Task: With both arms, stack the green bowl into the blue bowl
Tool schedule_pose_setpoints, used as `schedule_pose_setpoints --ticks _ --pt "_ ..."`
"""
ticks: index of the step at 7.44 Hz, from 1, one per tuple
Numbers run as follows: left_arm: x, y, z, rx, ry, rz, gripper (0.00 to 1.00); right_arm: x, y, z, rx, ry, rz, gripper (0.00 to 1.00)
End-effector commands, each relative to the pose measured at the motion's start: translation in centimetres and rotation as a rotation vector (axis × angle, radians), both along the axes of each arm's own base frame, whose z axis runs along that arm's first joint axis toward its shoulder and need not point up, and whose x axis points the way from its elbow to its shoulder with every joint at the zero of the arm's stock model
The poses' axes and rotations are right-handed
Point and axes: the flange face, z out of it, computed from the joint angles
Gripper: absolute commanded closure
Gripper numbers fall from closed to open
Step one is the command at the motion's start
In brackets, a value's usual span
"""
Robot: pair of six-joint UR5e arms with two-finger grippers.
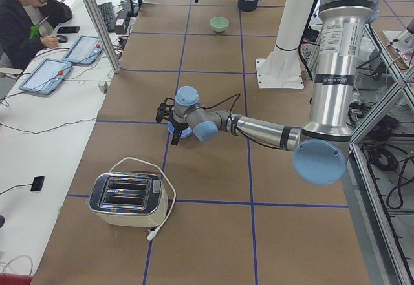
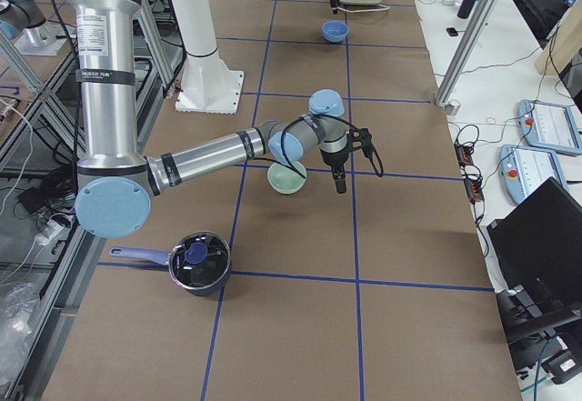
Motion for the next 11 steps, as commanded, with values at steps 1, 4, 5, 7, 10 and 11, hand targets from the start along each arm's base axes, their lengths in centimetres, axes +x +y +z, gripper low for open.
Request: schedule_pose_setpoints --ticks 1,4,5,7,10,11 --pt "2.6 -0.9 0.4 0.002 -0.017 0.020 0.51 -0.1 0.0 0.1 0.000 0.002 -0.001 0.00" --pt "3.6 -0.9 0.4 0.003 -0.017 0.035 1.00 -0.1 -0.1 0.1 0.001 0.003 0.000 0.00" --pt "3.6 -1.0 -0.1 0.011 -0.013 0.034 1.00 -0.1 -0.1 0.2 -0.001 0.003 -0.001 0.00" --pt "3.5 -0.6 -4.7 0.050 0.040 0.033 1.00 -0.1 -0.1 0.1 0.000 0.002 -0.001 0.00" --pt "8.1 -0.5 -16.9 -0.044 0.080 0.004 1.00 -0.1 -0.1 0.1 -0.001 0.002 0.000 0.00" --pt "12.5 0.6 -20.5 -0.075 0.098 0.007 1.00 -0.2 -0.3 0.0 0.001 0.001 0.000 0.00"
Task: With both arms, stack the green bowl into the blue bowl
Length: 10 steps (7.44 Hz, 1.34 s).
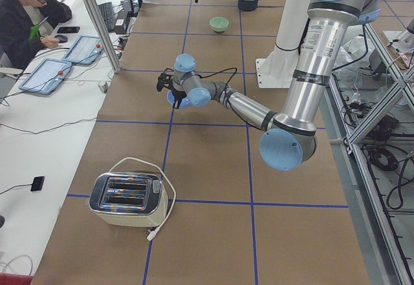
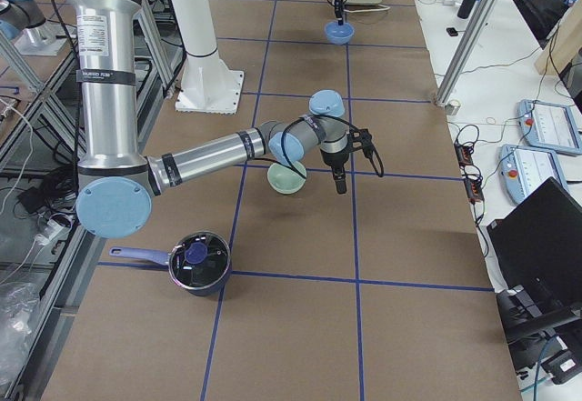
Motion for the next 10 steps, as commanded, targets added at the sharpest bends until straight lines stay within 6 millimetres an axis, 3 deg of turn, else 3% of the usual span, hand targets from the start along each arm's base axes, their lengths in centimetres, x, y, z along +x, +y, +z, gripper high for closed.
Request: schedule_pose_setpoints --ticks 1,3,4,5,8,10 --pt "9.5 2.9 -8.6 -0.049 0.005 -0.020 1.00 -0.1 -0.2 -0.1 0.003 0.000 0.001 0.00" --pt "17.2 6.6 -13.6 -0.081 0.011 -0.009 1.00 -0.3 -0.4 -0.4 0.006 -0.003 -0.001 0.00" --pt "21.5 7.5 -15.5 -0.085 0.007 -0.024 1.00 -0.3 -0.5 -0.5 0.008 -0.004 -0.001 0.00" --pt "24.3 7.5 -16.7 -0.080 -0.005 -0.028 1.00 -0.4 -0.6 -0.6 0.011 -0.004 0.000 0.00" --pt "25.1 7.8 -16.6 -0.075 -0.011 -0.022 1.00 -0.4 -0.6 -0.6 0.009 -0.005 -0.001 0.00" --pt "25.3 7.9 -16.1 -0.063 -0.022 -0.029 0.62 -0.4 -0.6 -0.7 0.010 -0.006 0.000 0.00"
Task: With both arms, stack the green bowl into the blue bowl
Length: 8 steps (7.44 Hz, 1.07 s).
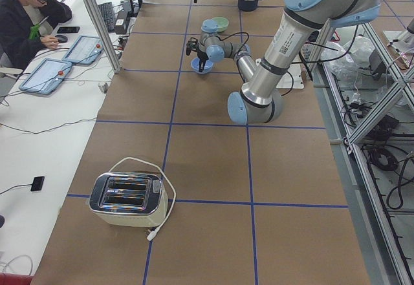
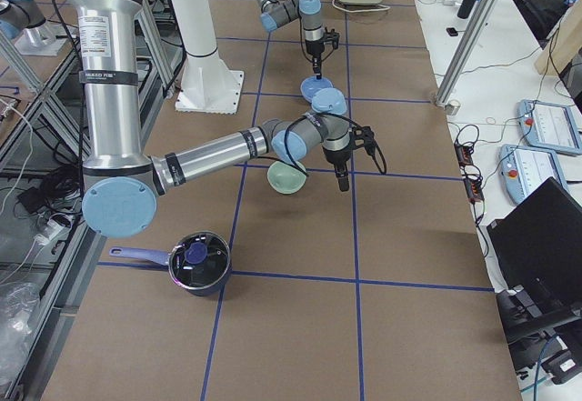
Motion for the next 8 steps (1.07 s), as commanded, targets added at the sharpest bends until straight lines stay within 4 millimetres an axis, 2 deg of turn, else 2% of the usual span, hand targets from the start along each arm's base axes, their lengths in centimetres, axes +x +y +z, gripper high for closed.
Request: schedule_pose_setpoints --ticks 1,2,3,4,5,6,7,8 --pt "0.8 0.8 0.4 0.026 -0.019 -0.014 0.49 0.0 0.0 -0.1 0.000 -0.001 -0.001 0.00" --pt "0.3 1.0 -0.4 0.033 -0.004 -0.009 0.22 0.0 0.1 0.0 0.000 -0.001 -0.001 0.00" --pt "-1.1 1.0 -1.9 0.051 0.023 -0.017 0.02 0.0 0.1 -0.2 0.001 -0.004 -0.003 0.00" --pt "-3.9 0.6 -2.2 0.069 0.012 -0.006 0.02 0.1 0.1 -0.3 0.000 -0.010 -0.004 0.00" --pt "-8.9 -0.2 -1.8 0.076 -0.023 0.046 0.01 0.1 0.5 -0.5 -0.003 -0.024 -0.014 0.00" --pt "-14.7 -0.6 -0.7 0.093 -0.058 0.090 0.01 0.1 1.2 -0.7 -0.020 -0.052 -0.031 0.00" --pt "-20.4 -2.4 0.9 0.115 -0.098 0.114 0.01 -0.2 2.5 -1.1 -0.040 -0.076 -0.043 0.00" --pt "-26.1 -4.5 3.7 0.142 -0.132 0.171 0.01 -1.1 5.4 -1.3 -0.043 -0.077 -0.085 0.00"
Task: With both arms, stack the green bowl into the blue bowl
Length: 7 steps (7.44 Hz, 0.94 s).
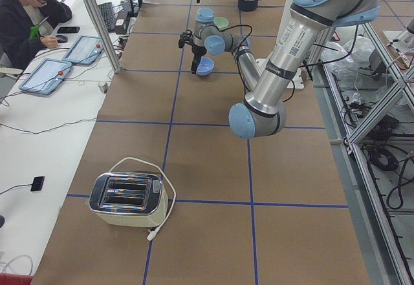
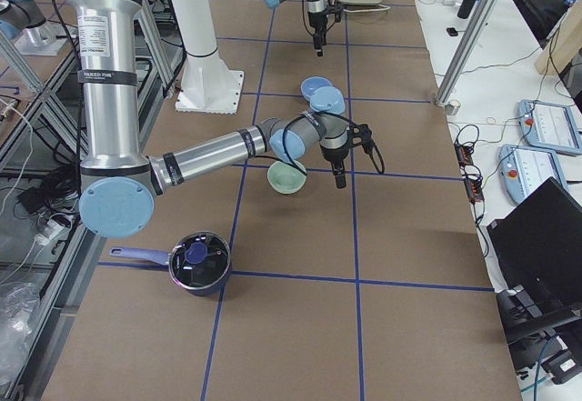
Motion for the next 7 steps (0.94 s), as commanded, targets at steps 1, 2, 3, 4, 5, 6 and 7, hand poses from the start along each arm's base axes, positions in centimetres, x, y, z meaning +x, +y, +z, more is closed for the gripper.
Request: schedule_pose_setpoints --ticks 1,2,3,4,5,6,7 --pt "-14.0 -4.5 6.2 0.075 -0.068 0.110 0.01 -1.4 5.6 0.0 -0.024 -0.005 -0.080 0.00" --pt "-21.1 -6.4 10.6 0.109 -0.102 0.133 0.01 -1.8 7.7 0.7 -0.039 0.011 -0.108 0.00" --pt "-28.2 -7.8 14.9 0.139 -0.144 0.165 0.01 -2.6 8.6 1.1 -0.046 0.013 -0.125 0.00" --pt "-34.1 -8.4 18.5 0.161 -0.198 0.223 0.01 -3.6 9.5 1.2 -0.057 0.001 -0.101 0.00" --pt "-40.6 -7.3 23.5 0.152 -0.234 0.246 0.01 -5.1 11.0 1.8 -0.059 0.001 -0.071 0.00" --pt "-43.6 -4.7 29.8 0.110 -0.238 0.280 0.01 -5.8 12.1 2.5 -0.055 0.014 -0.064 0.00" --pt "-46.3 -4.0 33.0 0.090 -0.246 0.299 0.01 -5.3 13.3 3.5 -0.045 0.006 -0.073 0.00"
